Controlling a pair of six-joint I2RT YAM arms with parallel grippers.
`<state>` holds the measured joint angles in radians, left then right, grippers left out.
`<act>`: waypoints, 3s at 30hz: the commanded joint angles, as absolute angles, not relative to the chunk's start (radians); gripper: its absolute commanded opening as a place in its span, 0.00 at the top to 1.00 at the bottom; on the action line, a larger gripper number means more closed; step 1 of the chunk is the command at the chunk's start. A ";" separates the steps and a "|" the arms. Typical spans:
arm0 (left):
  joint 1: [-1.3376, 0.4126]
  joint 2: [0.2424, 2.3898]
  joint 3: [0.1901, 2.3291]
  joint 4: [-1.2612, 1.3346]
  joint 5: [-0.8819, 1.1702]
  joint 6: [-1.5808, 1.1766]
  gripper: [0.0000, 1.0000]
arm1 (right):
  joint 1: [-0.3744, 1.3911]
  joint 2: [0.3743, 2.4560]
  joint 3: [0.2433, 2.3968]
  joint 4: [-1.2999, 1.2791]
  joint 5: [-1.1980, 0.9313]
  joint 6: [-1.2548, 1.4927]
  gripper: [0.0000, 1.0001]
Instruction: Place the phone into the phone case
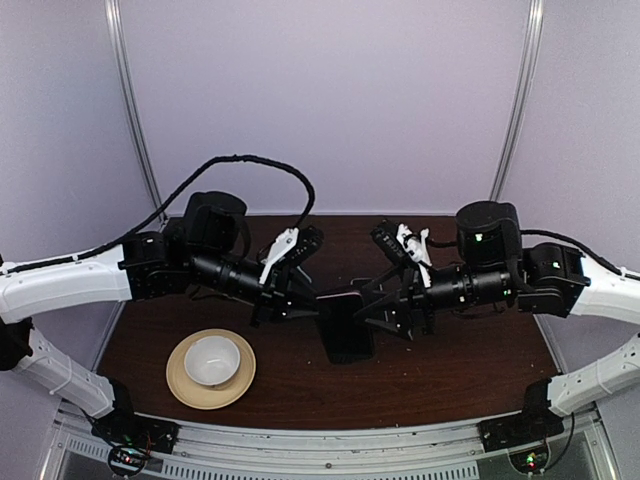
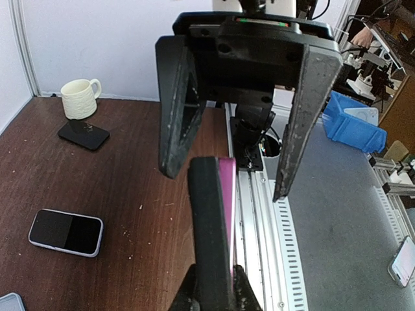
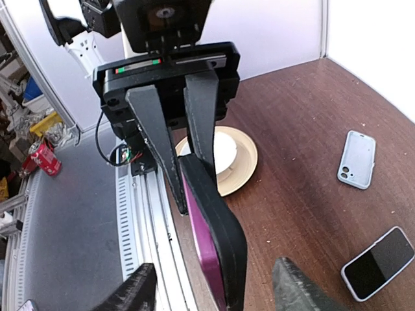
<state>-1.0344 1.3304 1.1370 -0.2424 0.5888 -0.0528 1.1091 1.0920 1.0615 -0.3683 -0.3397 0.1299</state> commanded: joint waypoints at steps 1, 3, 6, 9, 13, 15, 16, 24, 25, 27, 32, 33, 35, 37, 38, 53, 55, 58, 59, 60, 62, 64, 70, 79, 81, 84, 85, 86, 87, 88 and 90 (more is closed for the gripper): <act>-1.047 1.314 1.181 -0.200 0.634 0.026 1.00 | 1.101 1.108 1.094 -0.317 -0.411 0.119 0.44; -1.051 1.315 1.183 -0.199 0.638 0.030 1.00 | 1.101 1.123 1.095 -0.319 -0.412 0.123 0.55; -1.055 1.315 1.181 -0.200 0.655 0.038 1.00 | 1.094 1.127 1.087 -0.311 -0.415 0.132 0.68; -1.060 1.313 1.180 -0.200 0.671 0.044 1.00 | 1.087 1.129 1.086 -0.294 -0.436 0.148 0.87; -1.064 1.312 1.190 -0.200 0.671 0.039 1.00 | 1.085 1.137 1.107 -0.315 -0.447 0.151 1.00; -1.064 1.310 1.198 -0.195 0.667 0.027 1.00 | 1.084 1.128 1.106 -0.304 -0.446 0.153 1.00; -1.065 1.309 1.199 -0.185 0.661 0.018 1.00 | 1.082 1.120 1.106 -0.292 -0.445 0.158 1.00; -1.065 1.236 1.046 0.105 0.476 -0.171 0.44 | 1.065 1.018 1.080 -0.100 -0.409 0.215 1.00; -1.065 1.235 1.029 0.145 0.473 -0.191 0.47 | 1.065 1.013 1.074 -0.079 -0.410 0.217 1.00; -1.064 1.240 1.018 0.190 0.485 -0.220 0.63 | 1.063 1.007 1.071 -0.058 -0.409 0.218 1.00; -1.064 1.264 1.034 0.207 0.514 -0.247 1.00 | 1.063 1.018 1.075 -0.071 -0.424 0.228 1.00; -1.066 1.264 1.033 0.209 0.520 -0.249 1.00 | 1.063 1.018 1.075 -0.081 -0.426 0.229 1.00; -1.065 1.261 1.028 0.215 0.524 -0.252 1.00 | 1.062 1.008 1.075 -0.098 -0.426 0.226 1.00; -1.064 1.254 1.018 0.226 0.516 -0.253 1.00 | 1.059 0.999 1.071 -0.111 -0.433 0.224 1.00; -1.064 1.251 1.013 0.236 0.513 -0.257 1.00 | 1.059 0.999 1.069 -0.117 -0.443 0.225 0.93; -1.065 1.258 0.984 0.373 0.543 -0.333 1.00 | 1.034 0.969 0.905 -0.130 -0.492 0.297 0.62; -1.064 1.265 0.991 0.357 0.549 -0.334 1.00 | 1.034 0.967 0.898 -0.103 -0.492 0.308 0.84; -1.065 1.264 0.989 0.356 0.557 -0.344 1.00 | 1.031 0.964 0.903 -0.092 -0.490 0.316 0.98; -1.063 1.262 0.985 0.358 0.555 -0.347 1.00 | 1.030 0.962 0.905 -0.092 -0.487 0.319 1.00; -1.064 1.261 0.982 0.355 0.549 -0.349 1.00 | 1.028 0.960 0.909 -0.094 -0.482 0.324 1.00; -1.064 1.259 0.984 0.320 0.523 -0.349 0.98 | 1.016 0.955 0.914 -0.111 -0.466 0.341 1.00; -1.064 1.263 0.999 0.245 0.440 -0.338 0.40 | 0.992 0.959 0.933 -0.175 -0.406 0.369 1.00; -1.024 1.328 1.110 -0.131 0.149 -0.311 0.03 | 0.737 1.080 1.044 -0.527 -0.407 0.431 1.00; -0.915 1.414 1.187 -0.418 0.027 -0.380 0.03 | 0.424 1.515 1.233 -0.774 -0.616 0.301 1.00; -0.909 1.414 1.174 -0.421 0.026 -0.382 0.02 | 0.404 1.599 1.294 -0.804 -0.640 0.263 1.00; -0.905 1.412 1.159 -0.422 0.019 -0.382 0.02 | 0.390 1.704 1.379 -0.856 -0.645 0.212 1.00; -0.902 1.411 1.157 -0.424 0.018 -0.381 0.02 | 0.383 1.735 1.401 -0.872 -0.652 0.208 1.00; -0.900 1.409 1.157 -0.424 0.018 -0.381 0.02 | 0.374 1.761 1.414 -0.880 -0.656 0.207 1.00; -0.899 1.409 1.157 -0.423 0.018 -0.380 0.02 | 0.364 1.789 1.425 -0.884 -0.662 0.210 1.00; -0.896 1.408 1.156 -0.423 0.019 -0.379 0.03 | 0.355 1.806 1.428 -0.883 -0.675 0.210 1.00; -0.892 1.409 1.157 -0.421 0.020 -0.377 0.02 | 0.338 1.842 1.432 -0.892 -0.707 0.205 1.00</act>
<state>-0.9066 1.4185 1.1648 -0.4301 0.0360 -0.3729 0.3756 1.8053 1.3888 -0.8558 -0.6144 0.2420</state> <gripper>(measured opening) 0.976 0.063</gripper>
